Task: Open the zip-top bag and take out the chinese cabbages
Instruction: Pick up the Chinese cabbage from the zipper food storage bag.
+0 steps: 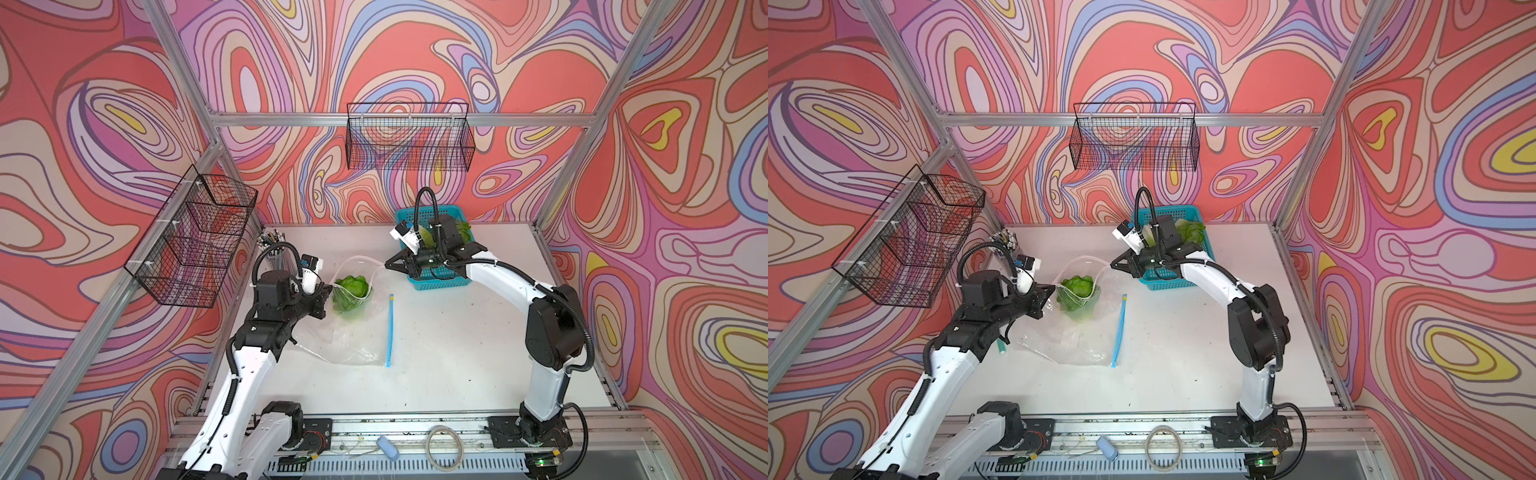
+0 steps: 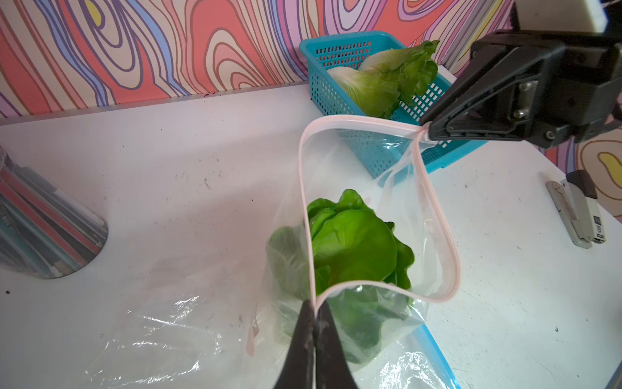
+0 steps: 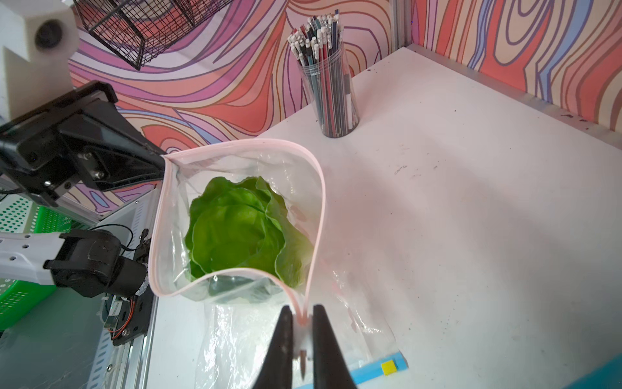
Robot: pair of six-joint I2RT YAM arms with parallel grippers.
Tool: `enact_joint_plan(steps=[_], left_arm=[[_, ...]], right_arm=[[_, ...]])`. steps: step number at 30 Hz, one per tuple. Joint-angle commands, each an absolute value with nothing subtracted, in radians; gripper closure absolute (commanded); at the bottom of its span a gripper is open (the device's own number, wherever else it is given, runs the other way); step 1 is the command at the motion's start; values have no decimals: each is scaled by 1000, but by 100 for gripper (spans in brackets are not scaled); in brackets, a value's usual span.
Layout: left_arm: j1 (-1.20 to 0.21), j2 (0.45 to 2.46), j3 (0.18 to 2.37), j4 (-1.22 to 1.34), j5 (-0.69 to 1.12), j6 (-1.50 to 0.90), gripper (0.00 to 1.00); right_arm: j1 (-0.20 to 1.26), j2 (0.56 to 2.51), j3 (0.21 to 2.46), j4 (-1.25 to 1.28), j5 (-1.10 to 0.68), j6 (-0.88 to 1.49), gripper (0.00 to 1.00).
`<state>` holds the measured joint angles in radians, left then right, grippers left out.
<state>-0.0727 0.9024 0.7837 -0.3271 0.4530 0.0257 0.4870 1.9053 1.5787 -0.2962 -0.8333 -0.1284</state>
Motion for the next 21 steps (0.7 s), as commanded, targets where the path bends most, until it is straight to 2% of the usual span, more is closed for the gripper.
enact_joint_plan(steps=[1, 7, 11, 13, 17, 21], left_arm=[[-83, 877, 773, -272, 509, 35, 100], [-143, 917, 783, -287, 502, 41, 100], [-187, 954, 794, -297, 505, 38, 100], [-206, 963, 795, -300, 500, 37, 100], [-224, 971, 795, -302, 493, 36, 100], [-229, 974, 796, -303, 491, 35, 100]], right_arm=[[490, 1919, 1606, -235, -814, -108, 100], [491, 1955, 1599, -203, -701, -28, 100], [491, 1954, 1573, -169, -648, 24, 92], [494, 1942, 1559, -163, -603, 42, 83], [494, 1915, 1558, -191, -515, 53, 57], [503, 1876, 1567, -240, -408, 57, 43]])
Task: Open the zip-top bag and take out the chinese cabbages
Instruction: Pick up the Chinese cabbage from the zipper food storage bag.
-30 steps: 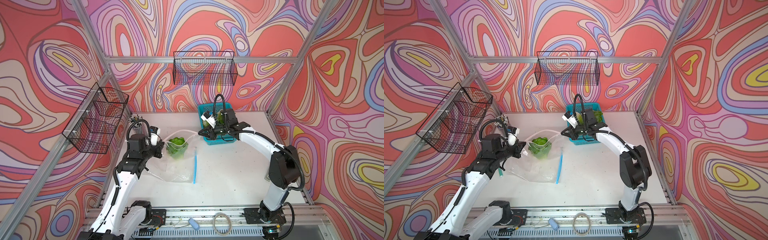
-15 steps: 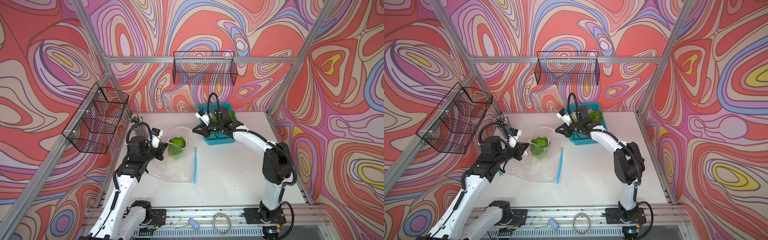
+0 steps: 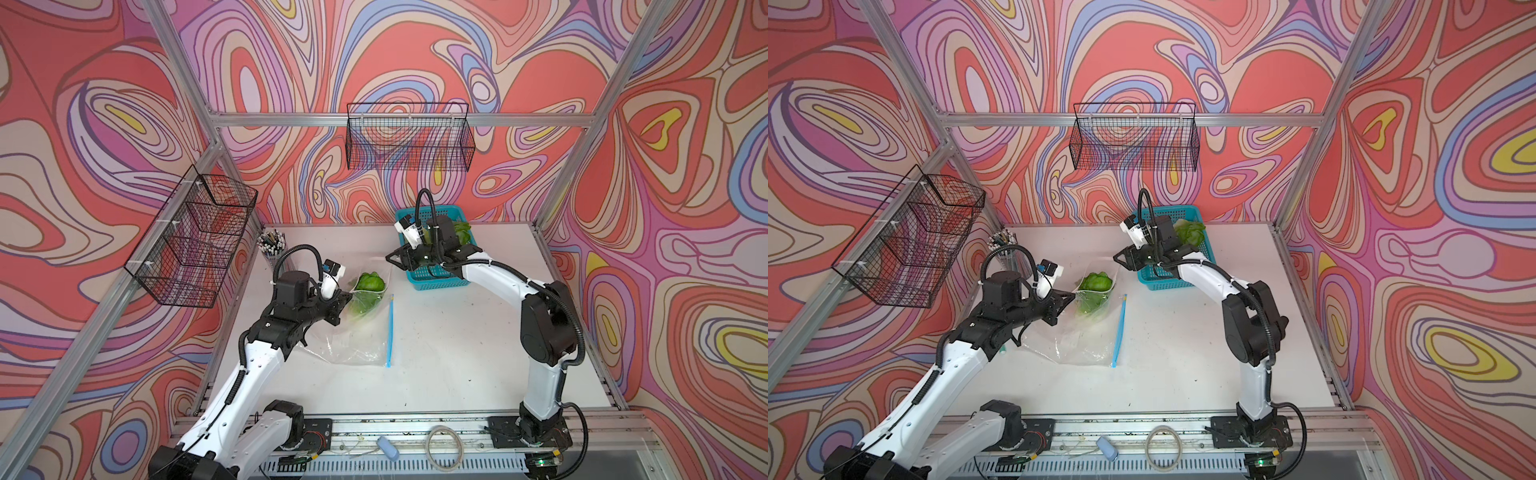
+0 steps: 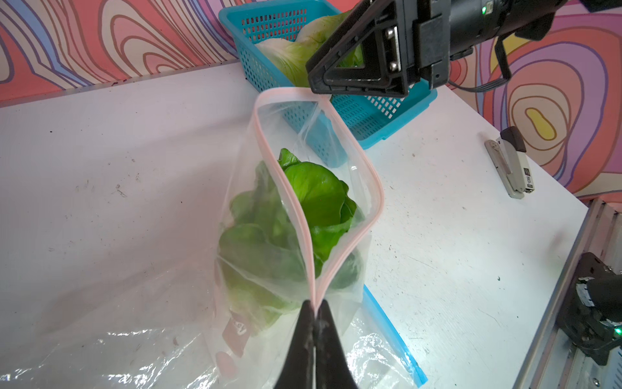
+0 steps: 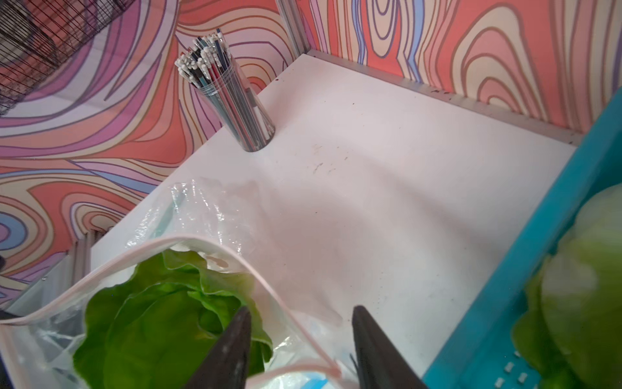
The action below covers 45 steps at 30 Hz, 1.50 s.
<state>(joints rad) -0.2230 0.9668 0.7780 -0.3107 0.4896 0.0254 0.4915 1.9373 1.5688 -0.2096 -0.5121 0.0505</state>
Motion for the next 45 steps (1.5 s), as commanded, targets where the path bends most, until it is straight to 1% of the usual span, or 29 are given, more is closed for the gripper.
enact_joint_plan(steps=[1, 5, 8, 11, 18, 19, 21, 27, 31, 39, 45], left_arm=[[-230, 974, 796, -303, 490, 34, 100], [-233, 978, 796, -298, 487, 27, 100], [-236, 983, 798, -298, 487, 21, 100], [-239, 982, 799, -298, 485, 20, 100], [-242, 980, 799, -296, 478, 18, 100], [-242, 980, 799, -297, 477, 18, 100], [-244, 979, 799, -297, 473, 17, 100], [-245, 979, 798, -297, 477, 19, 100], [-246, 979, 798, -297, 480, 20, 100], [-248, 976, 798, -299, 479, 21, 100], [-250, 976, 798, -298, 478, 23, 100]], right_arm=[[509, 1864, 1567, -252, -378, 58, 40], [533, 1809, 1561, -273, -297, 53, 38], [561, 1768, 1554, -279, -272, 51, 37], [590, 1724, 1554, -294, -274, 47, 45], [661, 1755, 1606, -402, -341, 23, 73], [672, 1789, 1607, -419, -348, 18, 75], [688, 1813, 1610, -440, -354, 13, 76], [712, 1864, 1604, -437, -411, 14, 72], [717, 1885, 1606, -429, -432, 18, 65], [726, 1944, 1648, -454, -479, 0, 45], [733, 1988, 1712, -522, -482, -34, 36]])
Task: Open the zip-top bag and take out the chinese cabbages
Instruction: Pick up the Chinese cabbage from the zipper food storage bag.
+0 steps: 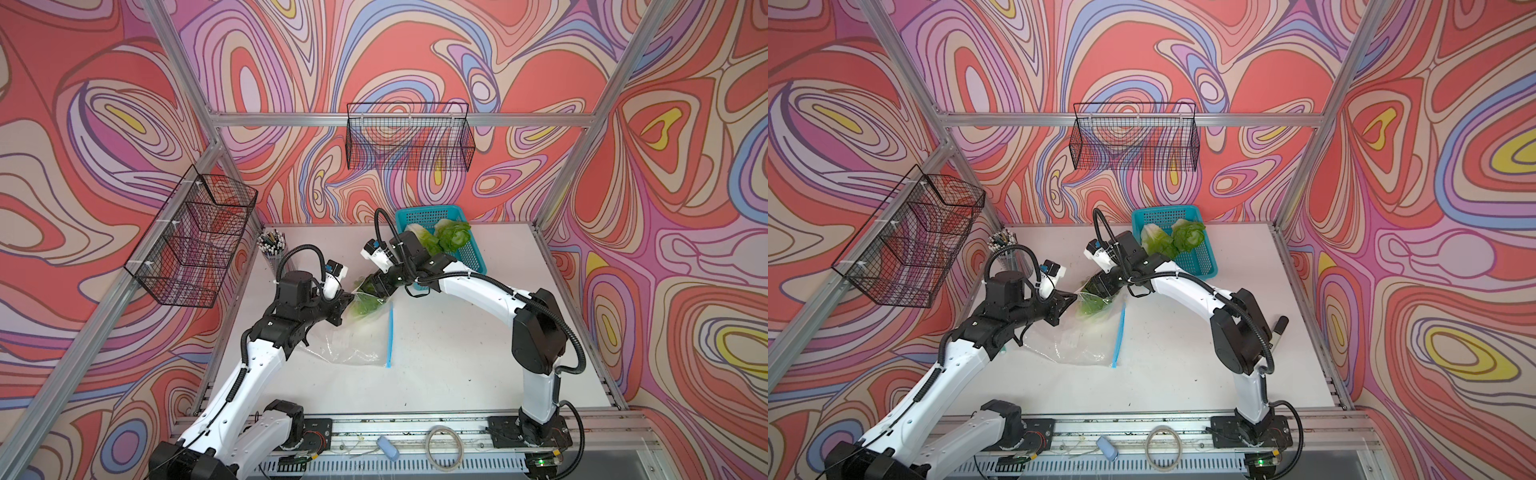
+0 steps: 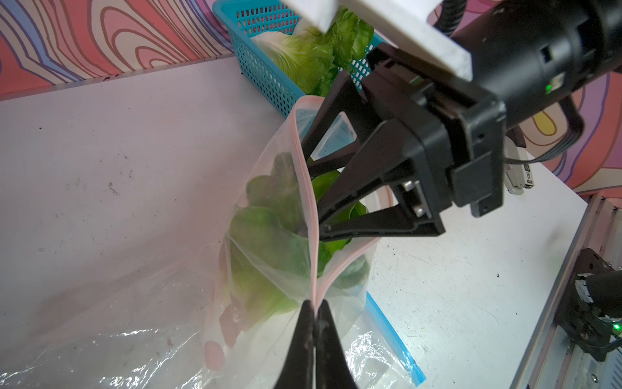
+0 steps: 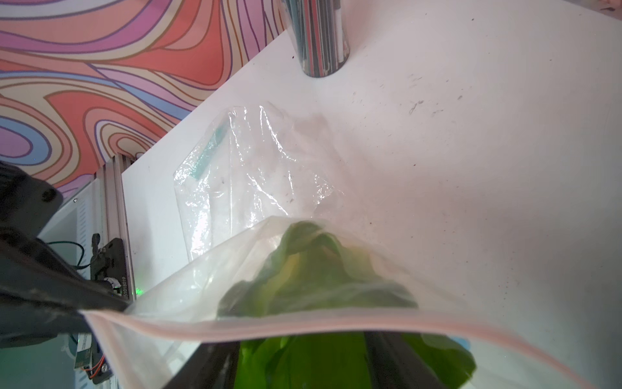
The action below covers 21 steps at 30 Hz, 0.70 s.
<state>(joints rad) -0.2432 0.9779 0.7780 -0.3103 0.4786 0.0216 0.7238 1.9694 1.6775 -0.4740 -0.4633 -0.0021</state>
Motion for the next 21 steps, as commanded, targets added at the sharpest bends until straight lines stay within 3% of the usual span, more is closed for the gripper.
enact_joint_plan(steps=[1, 9, 13, 16, 21], left_arm=[[-250, 977, 798, -298, 477, 20, 100], [-250, 979, 798, -298, 481, 21, 100], [-251, 979, 798, -298, 485, 21, 100], [-252, 977, 798, -298, 486, 21, 100], [-252, 978, 799, -298, 485, 17, 100]], right_arm=[[736, 1993, 1715, -525, -482, -36, 35], [742, 2024, 1726, -538, -482, -30, 31], [747, 2051, 1743, -548, -475, -19, 34], [749, 2071, 1752, -555, -471, -12, 50], [749, 2063, 1752, -548, -454, -4, 99]])
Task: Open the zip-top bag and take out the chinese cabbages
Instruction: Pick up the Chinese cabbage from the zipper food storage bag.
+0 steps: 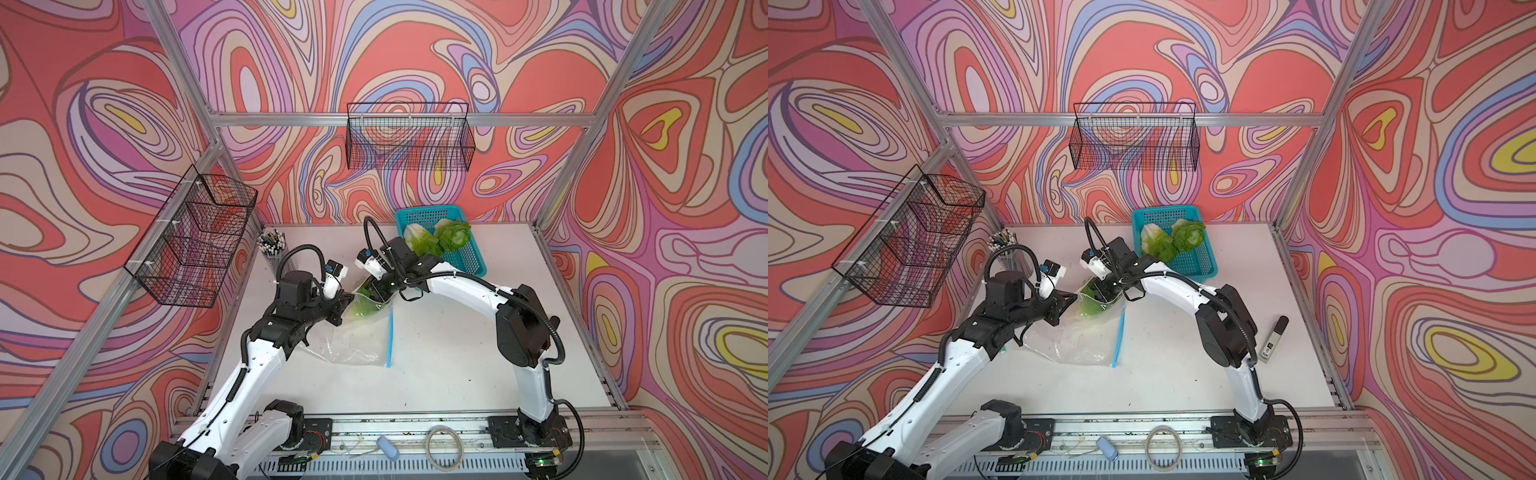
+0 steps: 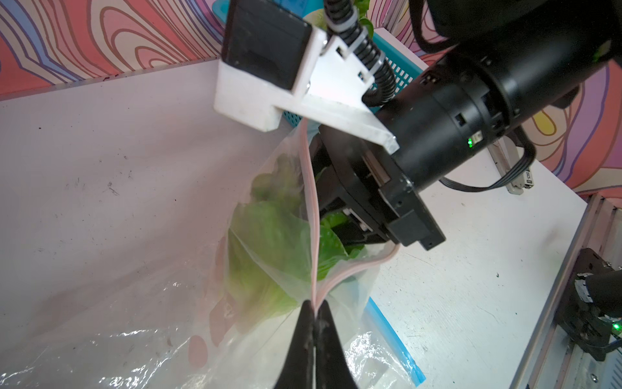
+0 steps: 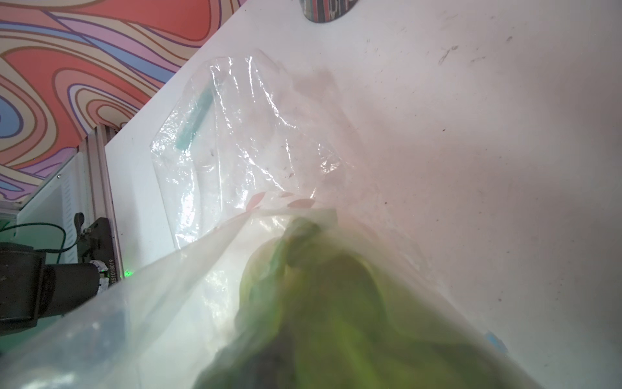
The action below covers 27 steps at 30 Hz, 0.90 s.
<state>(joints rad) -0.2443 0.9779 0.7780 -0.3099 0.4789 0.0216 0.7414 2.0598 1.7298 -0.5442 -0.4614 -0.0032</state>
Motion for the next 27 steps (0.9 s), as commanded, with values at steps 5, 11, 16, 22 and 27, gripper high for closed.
enact_joint_plan(steps=[5, 11, 16, 22, 27], left_arm=[[-253, 985, 810, -308, 450, -5, 90], [-252, 981, 830, -328, 400, -26, 61], [-253, 968, 834, -337, 363, -29, 46], [-251, 958, 849, -354, 329, -36, 40], [-248, 935, 850, -358, 331, -27, 36]], right_arm=[[748, 2010, 1720, -501, -444, -17, 100], [748, 1935, 1648, -425, -433, -56, 100], [748, 1897, 1609, -399, -426, -87, 100], [747, 1855, 1574, -388, -372, -121, 100], [741, 1835, 1549, -383, -330, -126, 100]])
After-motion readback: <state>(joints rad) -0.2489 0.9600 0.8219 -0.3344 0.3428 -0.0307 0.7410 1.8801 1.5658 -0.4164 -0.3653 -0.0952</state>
